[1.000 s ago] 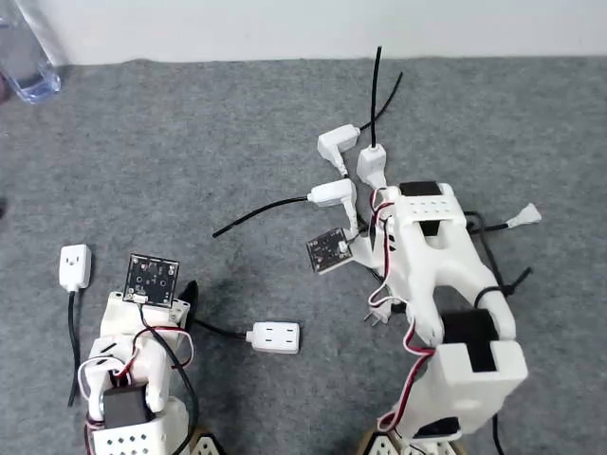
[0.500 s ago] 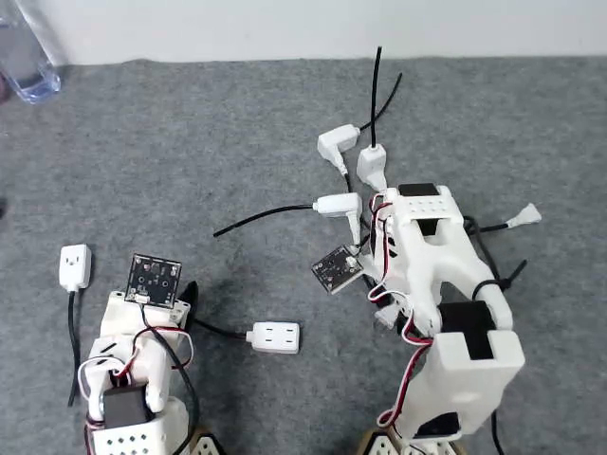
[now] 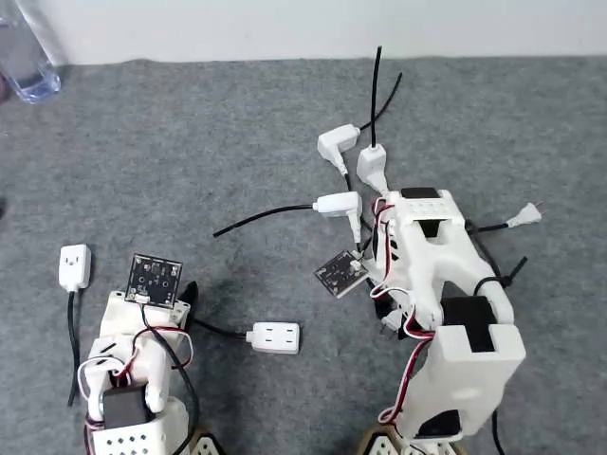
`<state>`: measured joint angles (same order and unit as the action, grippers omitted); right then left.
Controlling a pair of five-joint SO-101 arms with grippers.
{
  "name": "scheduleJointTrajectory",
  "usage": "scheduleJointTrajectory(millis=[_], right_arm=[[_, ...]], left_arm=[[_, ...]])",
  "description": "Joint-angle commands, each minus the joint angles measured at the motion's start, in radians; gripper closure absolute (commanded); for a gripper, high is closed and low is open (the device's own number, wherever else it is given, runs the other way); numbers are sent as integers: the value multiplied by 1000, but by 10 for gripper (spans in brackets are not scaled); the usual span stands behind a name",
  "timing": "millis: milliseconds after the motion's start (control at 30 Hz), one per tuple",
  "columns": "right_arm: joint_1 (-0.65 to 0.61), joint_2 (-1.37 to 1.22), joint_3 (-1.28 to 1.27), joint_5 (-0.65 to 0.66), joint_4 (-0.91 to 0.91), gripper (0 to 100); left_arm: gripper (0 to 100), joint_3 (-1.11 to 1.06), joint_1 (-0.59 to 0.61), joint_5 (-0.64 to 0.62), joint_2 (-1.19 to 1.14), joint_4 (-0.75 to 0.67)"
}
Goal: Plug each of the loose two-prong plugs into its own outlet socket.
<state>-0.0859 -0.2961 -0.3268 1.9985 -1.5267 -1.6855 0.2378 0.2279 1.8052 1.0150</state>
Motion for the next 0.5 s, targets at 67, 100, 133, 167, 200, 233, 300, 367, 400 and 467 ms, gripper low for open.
scheduleJointTrajectory(millis=[67, 100, 133, 167, 200, 233, 300, 367, 400, 467], right_arm=[[50, -10, 21, 5, 81, 780], [64, -10, 21, 6, 96, 780], [76, -10, 26, 21, 108, 780], [88, -10, 32, 43, 111, 780], [102, -12, 38, 60, 107, 780], [110, -12, 40, 75, 105, 780], [114, -12, 41, 86, 104, 783], [114, -12, 41, 84, 105, 783], [114, -12, 41, 84, 107, 790], [113, -12, 40, 84, 108, 844]], left_arm=[[750, 2, -9, 6, 9, -8], [750, 2, -9, 6, 9, -8], [750, 2, -9, 6, 9, -8], [750, 2, -9, 6, 9, -8], [750, 2, -9, 6, 9, -8], [750, 2, -9, 6, 9, -8], [750, 2, -9, 6, 9, -8], [750, 2, -9, 6, 9, -8], [750, 2, -9, 6, 9, -8], [750, 2, -9, 6, 9, -8]])
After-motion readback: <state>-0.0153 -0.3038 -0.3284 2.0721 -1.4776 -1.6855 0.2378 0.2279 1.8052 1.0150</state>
